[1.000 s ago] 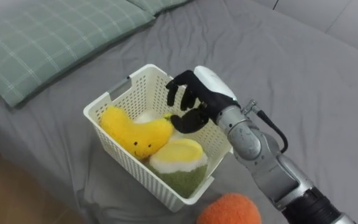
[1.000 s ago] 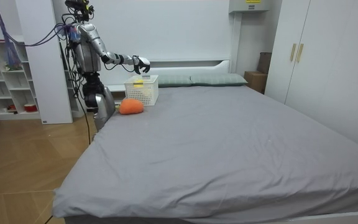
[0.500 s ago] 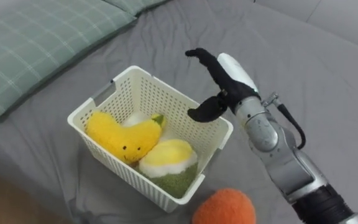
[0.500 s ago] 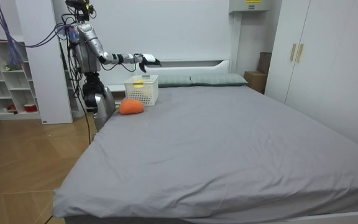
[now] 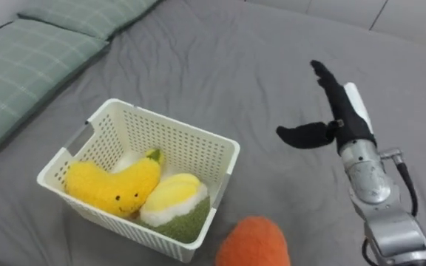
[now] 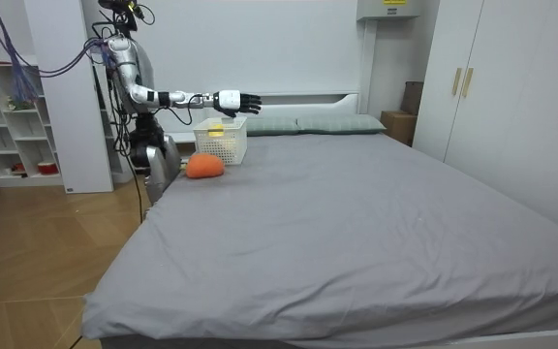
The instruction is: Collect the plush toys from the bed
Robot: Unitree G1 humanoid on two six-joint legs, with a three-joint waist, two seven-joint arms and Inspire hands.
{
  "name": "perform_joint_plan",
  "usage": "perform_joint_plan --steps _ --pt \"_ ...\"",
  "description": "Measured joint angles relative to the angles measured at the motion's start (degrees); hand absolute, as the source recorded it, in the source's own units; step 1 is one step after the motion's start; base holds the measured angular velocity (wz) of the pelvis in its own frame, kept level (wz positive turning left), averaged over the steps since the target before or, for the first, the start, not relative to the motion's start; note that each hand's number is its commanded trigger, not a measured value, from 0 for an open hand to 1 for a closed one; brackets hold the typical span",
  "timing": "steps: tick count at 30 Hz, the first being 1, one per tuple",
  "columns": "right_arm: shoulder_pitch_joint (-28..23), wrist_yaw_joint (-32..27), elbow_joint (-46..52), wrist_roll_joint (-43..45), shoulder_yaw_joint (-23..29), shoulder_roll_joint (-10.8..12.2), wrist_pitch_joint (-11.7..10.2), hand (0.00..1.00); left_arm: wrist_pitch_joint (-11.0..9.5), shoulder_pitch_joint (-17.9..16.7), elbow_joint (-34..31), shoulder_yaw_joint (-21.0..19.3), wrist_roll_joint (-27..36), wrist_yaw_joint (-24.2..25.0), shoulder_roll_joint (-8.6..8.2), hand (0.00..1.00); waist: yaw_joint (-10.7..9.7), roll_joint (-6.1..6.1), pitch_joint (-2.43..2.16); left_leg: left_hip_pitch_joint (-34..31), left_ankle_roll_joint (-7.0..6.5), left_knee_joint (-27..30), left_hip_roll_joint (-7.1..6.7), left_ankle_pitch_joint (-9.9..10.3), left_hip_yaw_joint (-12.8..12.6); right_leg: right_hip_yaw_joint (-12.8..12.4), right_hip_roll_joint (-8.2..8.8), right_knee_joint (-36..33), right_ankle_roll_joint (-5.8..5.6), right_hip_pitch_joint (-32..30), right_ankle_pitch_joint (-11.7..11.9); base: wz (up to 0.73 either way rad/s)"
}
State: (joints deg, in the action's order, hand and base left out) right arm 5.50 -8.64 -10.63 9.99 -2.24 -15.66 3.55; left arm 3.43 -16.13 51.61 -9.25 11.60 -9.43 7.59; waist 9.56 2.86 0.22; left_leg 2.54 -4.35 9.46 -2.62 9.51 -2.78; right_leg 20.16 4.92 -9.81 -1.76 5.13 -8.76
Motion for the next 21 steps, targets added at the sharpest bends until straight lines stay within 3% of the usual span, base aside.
perform_joint_plan --steps 4,9,14,21 --pt "-3.6 -0.1 -0.4 -0.4 1.9 -0.2 0.0 0.00 0.0 -0.3 0.0 -0.6 0.1 0.0 -0.02 0.00 -2.3 -0.21 0.06 0.8 0.00 -0.7 0.30 0.1 -1.8 -1.3 -0.07 -0.2 0.03 -0.2 0.0 -0.21" --pt "-4.6 1.9 -3.5 -0.4 1.5 -0.2 0.2 0.00 -0.1 0.2 0.0 -0.1 0.0 0.1 -0.05 0.00 -4.7 -0.10 0.02 1.0 -0.06 -0.8 0.27 0.4 -1.9 -1.6 -0.14 -0.5 -0.01 -0.2 0.0 -0.03" --pt "-4.9 7.3 -11.0 -0.9 0.2 0.0 0.3 0.00 -0.1 1.6 0.6 1.0 0.2 0.1 -0.06 0.00 -4.6 0.25 -0.08 1.2 -0.18 -0.7 0.26 0.6 -2.3 -2.0 -0.25 -0.6 -0.03 -0.2 0.0 -0.04" --pt "-6.7 16.0 -16.3 1.1 -6.1 1.3 0.4 0.00 -0.2 2.2 1.3 2.6 2.4 0.2 0.05 0.00 -4.1 -0.04 0.04 1.1 -0.24 -0.2 0.28 0.6 -2.5 -2.4 -0.18 -0.8 -0.08 -0.4 0.0 -0.01"
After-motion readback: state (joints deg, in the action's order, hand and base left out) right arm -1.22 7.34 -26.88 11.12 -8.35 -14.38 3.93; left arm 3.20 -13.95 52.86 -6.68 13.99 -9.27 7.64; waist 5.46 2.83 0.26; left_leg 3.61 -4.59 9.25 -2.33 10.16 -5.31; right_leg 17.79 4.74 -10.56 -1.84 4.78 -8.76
